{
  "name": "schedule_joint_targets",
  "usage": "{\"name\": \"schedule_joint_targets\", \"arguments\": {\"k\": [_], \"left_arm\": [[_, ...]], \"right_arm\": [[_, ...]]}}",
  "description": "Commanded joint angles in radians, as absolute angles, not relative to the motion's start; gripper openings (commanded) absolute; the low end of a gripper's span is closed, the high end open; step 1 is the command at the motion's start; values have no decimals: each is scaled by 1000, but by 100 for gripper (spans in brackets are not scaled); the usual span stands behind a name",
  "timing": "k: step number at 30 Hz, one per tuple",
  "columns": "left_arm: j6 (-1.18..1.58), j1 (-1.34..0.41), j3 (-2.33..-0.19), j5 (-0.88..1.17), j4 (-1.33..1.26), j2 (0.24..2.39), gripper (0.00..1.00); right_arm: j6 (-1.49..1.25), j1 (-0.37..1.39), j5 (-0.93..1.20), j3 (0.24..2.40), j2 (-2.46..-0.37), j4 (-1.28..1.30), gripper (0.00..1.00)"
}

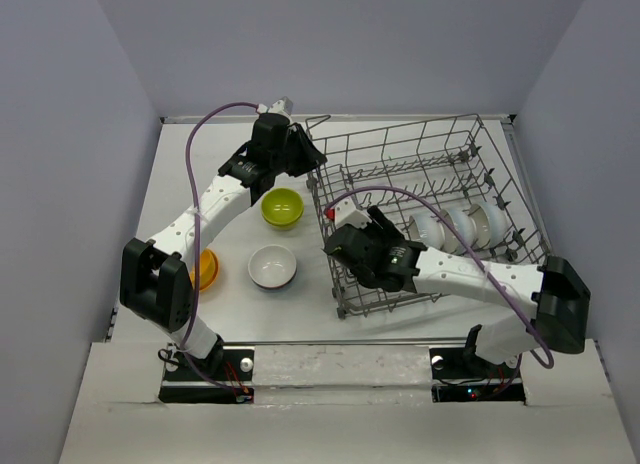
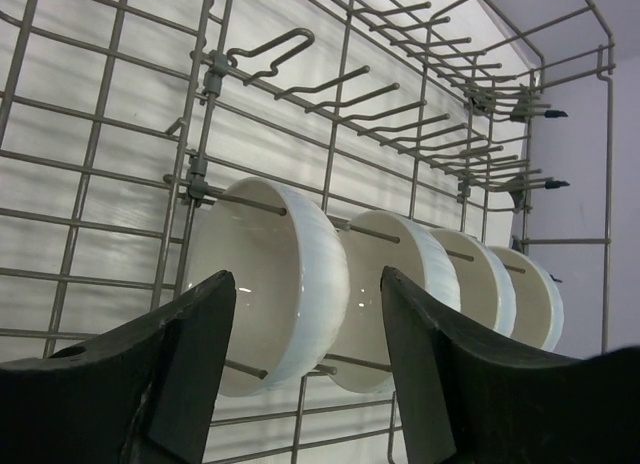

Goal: Load the bowls into the dish rack
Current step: Insert the bowl into the dish rack, then pick up the bowl from the bowl.

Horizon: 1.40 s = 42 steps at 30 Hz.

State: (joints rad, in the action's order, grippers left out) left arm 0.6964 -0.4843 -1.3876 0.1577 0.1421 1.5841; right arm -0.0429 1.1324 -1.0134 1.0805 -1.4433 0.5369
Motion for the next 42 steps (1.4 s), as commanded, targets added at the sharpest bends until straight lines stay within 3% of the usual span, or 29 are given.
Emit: {"name": "schedule_joint_targets", "arguments": {"k": [1, 6, 11, 18, 21, 24, 31, 37, 42], "left_arm": [[626, -477, -1437, 161, 58, 1514, 0], [598, -477, -1474, 160, 81, 1517, 0], [577, -479, -1500, 156, 100, 1517, 0], [534, -480, -1517, 130, 106, 1506, 0], [508, -482, -1528, 123, 101, 1494, 5], [492, -486, -1555, 120, 89, 1486, 15], [422, -508, -1637, 91, 51, 1471, 54], [411, -523, -1701, 86, 8, 1465, 70], [362, -525, -1684, -180, 77, 1364, 76]], "right_arm": [[-110, 1143, -1049, 1147, -1381, 564, 67], [-130, 1143, -1114, 1173, -1329, 574, 84], [-129, 1143, -1183, 1201, -1276, 580, 93], [-143, 1143, -1247, 1227, -1175, 581, 98], [-150, 1143, -1269, 1232, -1143, 578, 100], [-153, 1143, -1284, 1230, -1112, 575, 100], [-137, 1143, -1295, 1206, -1036, 569, 100], [-126, 1143, -1266, 1178, -985, 569, 100], [-158, 1143, -1272, 1166, -954, 568, 100]]}}
